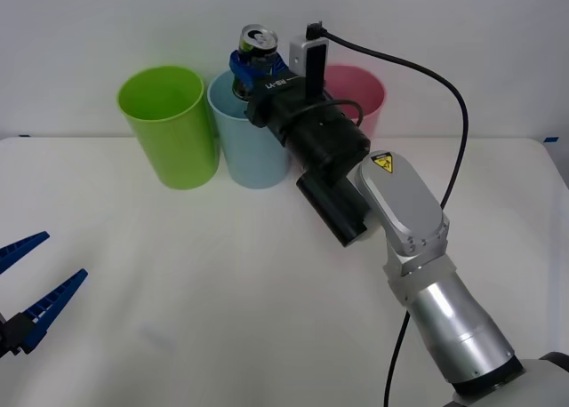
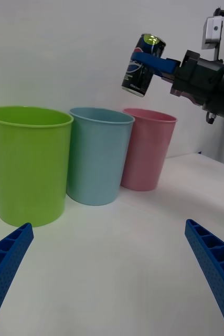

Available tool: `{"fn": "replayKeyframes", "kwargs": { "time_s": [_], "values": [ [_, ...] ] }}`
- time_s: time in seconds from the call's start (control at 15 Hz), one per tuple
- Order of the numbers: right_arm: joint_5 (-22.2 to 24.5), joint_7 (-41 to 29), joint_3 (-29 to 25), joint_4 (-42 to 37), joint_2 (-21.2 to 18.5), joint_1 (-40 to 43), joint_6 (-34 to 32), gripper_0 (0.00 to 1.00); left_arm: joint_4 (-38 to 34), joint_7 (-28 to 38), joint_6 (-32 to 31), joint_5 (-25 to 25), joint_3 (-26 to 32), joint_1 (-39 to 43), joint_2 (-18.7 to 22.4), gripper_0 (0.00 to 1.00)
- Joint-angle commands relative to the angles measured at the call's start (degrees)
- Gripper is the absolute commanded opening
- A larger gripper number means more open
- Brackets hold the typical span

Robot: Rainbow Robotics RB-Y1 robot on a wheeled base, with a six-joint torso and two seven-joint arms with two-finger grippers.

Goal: Grasp the object on the table and drop it into the matching bin: aluminum can to the light blue bin, PET bottle to the pink bin.

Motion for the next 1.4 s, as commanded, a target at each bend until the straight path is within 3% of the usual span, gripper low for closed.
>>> {"fn": "replayKeyframes", "kwargs": {
  "time_s": [0.07,0.27,0.47,1.4],
  "values": [
    [3.9,0.4,-3.3,5.4,1.7,-3.8,1.1,0.0,0.0,0.0,0.0,0.0,0.0,0.0,0.0,1.0],
    [8.0,1.1,-7.3,10.8,1.7,-7.9,2.4,0.0,0.0,0.0,0.0,0.0,0.0,0.0,0.0,1.0],
    [8.4,2.0,-9.1,15.4,1.7,-11.0,4.1,0.0,0.0,0.0,0.0,0.0,0.0,0.0,0.0,1.0],
    [8.5,3.3,-6.1,21.9,1.7,-13.9,5.7,0.0,0.0,0.0,0.0,0.0,0.0,0.0,0.0,1.0]
  ]
}}
